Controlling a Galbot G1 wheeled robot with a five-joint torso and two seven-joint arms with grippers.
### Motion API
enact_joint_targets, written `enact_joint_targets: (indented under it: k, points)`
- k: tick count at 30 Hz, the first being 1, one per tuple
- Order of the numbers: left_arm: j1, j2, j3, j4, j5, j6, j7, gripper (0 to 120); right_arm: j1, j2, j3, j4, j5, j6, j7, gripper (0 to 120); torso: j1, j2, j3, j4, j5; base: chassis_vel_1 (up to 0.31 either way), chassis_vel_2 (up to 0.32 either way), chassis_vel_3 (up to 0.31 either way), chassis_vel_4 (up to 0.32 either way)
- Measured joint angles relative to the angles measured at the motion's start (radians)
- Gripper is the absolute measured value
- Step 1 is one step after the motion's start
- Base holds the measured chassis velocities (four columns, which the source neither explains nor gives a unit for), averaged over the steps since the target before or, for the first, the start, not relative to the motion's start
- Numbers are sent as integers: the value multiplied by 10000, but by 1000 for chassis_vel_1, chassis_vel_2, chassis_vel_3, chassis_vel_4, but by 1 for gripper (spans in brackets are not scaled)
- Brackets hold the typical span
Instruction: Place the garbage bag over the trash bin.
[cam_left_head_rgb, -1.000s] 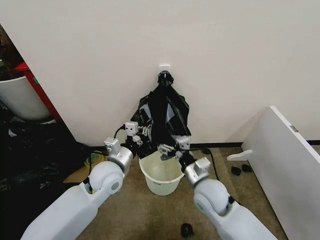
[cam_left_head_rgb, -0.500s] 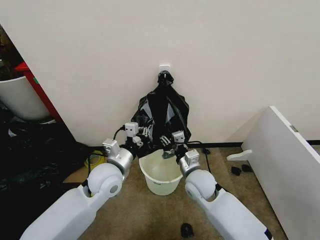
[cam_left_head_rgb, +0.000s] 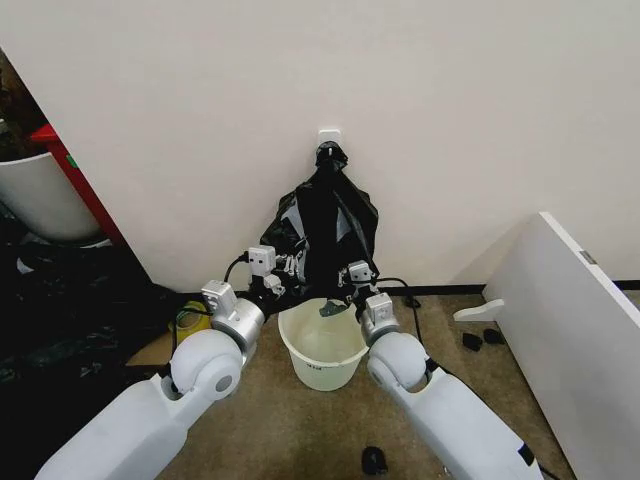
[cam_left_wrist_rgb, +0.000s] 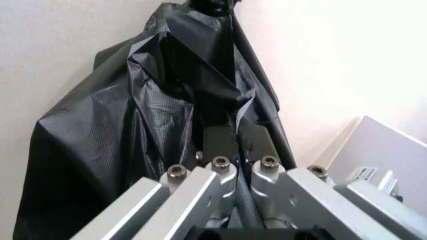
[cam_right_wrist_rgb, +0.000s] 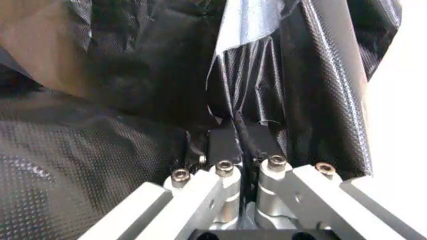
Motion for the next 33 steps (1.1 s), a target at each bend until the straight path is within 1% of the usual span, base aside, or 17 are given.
enact_joint_targets:
  k: [2, 5, 6, 8, 9, 11, 13, 17, 18, 22, 24, 28, 29, 32, 33]
  points:
    - [16, 0, -23, -1, 0, -1, 1, 0, -35, -12, 52, 85, 67, 1, 0, 0, 0, 0, 0, 1, 0, 0, 0, 0, 0]
    - [131, -38, -208, 35, 21, -18, 10, 0, -412, -130, 333, 677, 514, 211, -233, 0, 0, 0, 0, -1, 1, 0, 0, 0, 0]
    - [131, -38, -208, 35, 21, -18, 10, 0, -412, -130, 333, 677, 514, 211, -233, 0, 0, 0, 0, -1, 1, 0, 0, 0, 0]
    - [333, -62, -466, 53, 29, -51, 20, 0, -867, -290, 712, 1363, 1069, 512, -692, 0, 0, 0, 0, 0, 0, 0, 0, 0, 0]
    - [333, -62, -466, 53, 29, -51, 20, 0, -867, -290, 712, 1363, 1069, 512, -692, 0, 0, 0, 0, 0, 0, 0, 0, 0, 0]
    - [620, -40, -756, -15, 33, -123, 41, 0, -1441, -461, 1215, 2249, 2115, 865, -1179, 0, 0, 0, -1, -3, -1, 0, 0, 0, 0]
    - [703, -26, -826, -59, 34, -144, 45, 0, -1586, -505, 1325, 2476, 2395, 954, -1275, 0, 0, 1, -1, -1, 0, 0, 0, 0, 0]
    - [1227, 111, -1120, -500, 41, -216, 66, 0, -2435, -656, 1760, 3711, 3695, 1173, -1595, 0, -1, 3, -2, -1, 0, 0, 0, 0, 0]
    - [1227, 111, -1120, -500, 41, -216, 66, 0, -2435, -656, 1760, 3711, 3695, 1173, -1595, 0, -1, 3, -2, -1, 0, 0, 0, 0, 0]
    - [2164, 296, -1230, -1127, 171, -272, 132, 0, -3460, -529, 1842, 4501, 4023, 1279, -1720, 0, -2, 3, -2, 1, -1, 0, 0, 0, 0]
    - [2257, 302, -1236, -1183, 182, -277, 133, 0, -3578, -499, 1854, 4548, 4024, 1300, -1727, 0, -2, 3, -3, 1, 0, 0, 0, 0, 0]
    - [2902, 198, -1237, -1492, 396, -334, 128, 0, -4692, -199, 1933, 4847, 4060, 1528, -1744, 0, -2, 3, -3, -1, -1, 0, 0, 0, 0]
    - [2902, 198, -1237, -1492, 396, -334, 128, 0, -4692, -199, 1933, 4847, 4060, 1528, -1744, 0, -2, 3, -3, -1, -1, 0, 0, 0, 0]
    - [3165, 102, -1235, -1551, 624, -427, 138, 0, -4951, 64, 1897, 4597, 4147, 1661, -1749, 0, -2, 3, -2, -1, -1, 0, 0, 0, 0]
    - [3254, 93, -1241, -1538, 815, -552, 190, 0, -4866, 229, 1830, 4279, 4168, 1770, -1749, 0, -2, 3, -2, 0, 0, 0, 0, 0, 0]
